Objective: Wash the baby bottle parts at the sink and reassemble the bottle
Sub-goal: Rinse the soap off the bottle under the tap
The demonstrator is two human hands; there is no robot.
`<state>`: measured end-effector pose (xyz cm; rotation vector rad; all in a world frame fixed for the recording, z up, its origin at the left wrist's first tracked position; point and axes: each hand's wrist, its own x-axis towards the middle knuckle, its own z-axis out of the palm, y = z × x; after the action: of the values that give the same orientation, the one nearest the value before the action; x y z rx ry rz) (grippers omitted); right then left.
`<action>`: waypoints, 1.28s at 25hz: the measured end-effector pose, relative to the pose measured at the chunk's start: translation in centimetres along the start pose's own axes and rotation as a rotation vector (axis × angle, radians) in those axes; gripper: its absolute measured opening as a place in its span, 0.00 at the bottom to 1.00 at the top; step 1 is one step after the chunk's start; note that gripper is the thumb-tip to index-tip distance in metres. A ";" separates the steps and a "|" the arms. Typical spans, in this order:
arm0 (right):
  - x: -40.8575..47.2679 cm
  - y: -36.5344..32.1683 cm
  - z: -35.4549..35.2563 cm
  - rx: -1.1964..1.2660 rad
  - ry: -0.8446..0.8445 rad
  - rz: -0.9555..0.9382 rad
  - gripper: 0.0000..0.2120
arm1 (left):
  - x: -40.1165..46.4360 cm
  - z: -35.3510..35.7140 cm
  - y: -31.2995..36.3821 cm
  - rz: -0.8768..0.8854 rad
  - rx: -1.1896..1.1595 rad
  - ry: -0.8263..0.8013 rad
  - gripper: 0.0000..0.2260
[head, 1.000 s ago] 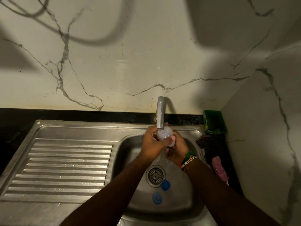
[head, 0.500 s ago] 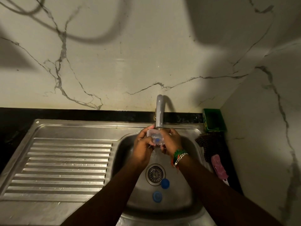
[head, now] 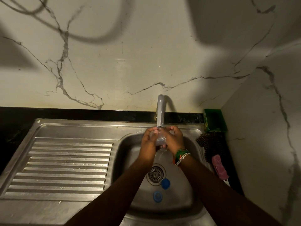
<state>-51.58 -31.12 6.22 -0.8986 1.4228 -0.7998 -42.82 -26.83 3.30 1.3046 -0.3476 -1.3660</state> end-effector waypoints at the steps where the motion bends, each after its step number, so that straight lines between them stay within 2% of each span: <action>1: -0.4 -0.2 -0.1 -0.016 -0.091 -0.008 0.14 | 0.4 -0.4 0.2 -0.020 -0.076 0.051 0.14; 3: -1.4 -0.3 -0.4 -0.123 -0.225 -0.125 0.20 | 1.4 -1.5 0.3 -0.074 -0.189 0.080 0.23; 4: -1.7 0.0 -0.7 -0.205 -0.219 -0.223 0.22 | 1.6 -1.8 0.5 -0.110 -0.203 0.072 0.26; 6: -1.8 0.5 -1.4 -0.392 -0.113 -0.425 0.26 | 1.9 -1.7 0.4 -0.192 -0.182 0.117 0.25; 8: -1.4 0.7 -2.3 -0.618 -0.091 -0.564 0.26 | 1.8 -1.2 0.2 -0.213 -0.169 0.110 0.24; 10: -1.2 0.3 -2.9 -0.868 -0.092 -0.591 0.25 | 1.9 -0.8 0.5 -0.185 -0.135 0.099 0.22; 12: -1.5 0.1 -3.1 -0.998 -0.102 -0.570 0.29 | 2.2 -0.5 1.0 -0.195 -0.148 0.111 0.18; 14: -1.7 -0.3 -3.0 -0.910 -0.178 -0.553 0.31 | 2.4 -0.2 1.3 -0.201 -0.149 0.116 0.19; 16: -1.7 -0.7 -3.2 -0.829 -0.145 -0.522 0.28 | 2.1 0.1 1.4 -0.199 -0.121 0.106 0.20; 19: -2.1 -0.9 -3.6 -0.987 -0.132 -0.534 0.31 | 2.0 0.0 2.0 -0.202 -0.133 0.166 0.18; 20: -2.2 -0.9 -3.5 -0.951 -0.161 -0.550 0.31 | 2.0 0.2 2.2 -0.183 -0.141 0.181 0.17; 23: -1.7 -0.7 -3.3 -0.789 -0.112 -0.515 0.25 | 1.4 0.6 1.9 -0.164 -0.111 0.152 0.18; 26: -1.6 -0.3 -3.4 -0.853 -0.087 -0.489 0.26 | 1.3 0.6 2.3 -0.076 -0.033 0.146 0.13; 29: -1.5 0.0 -3.1 -0.692 -0.156 -0.432 0.22 | 0.6 1.7 2.9 -0.015 -0.058 0.169 0.08; 32: -1.1 0.9 -3.5 -0.689 -0.069 -0.407 0.22 | -0.2 2.1 2.6 -0.006 -0.029 0.157 0.06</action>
<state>-55.11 -29.93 6.13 -1.7673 1.4942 -0.5555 -43.33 -28.44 6.21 1.3803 -0.2163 -1.2596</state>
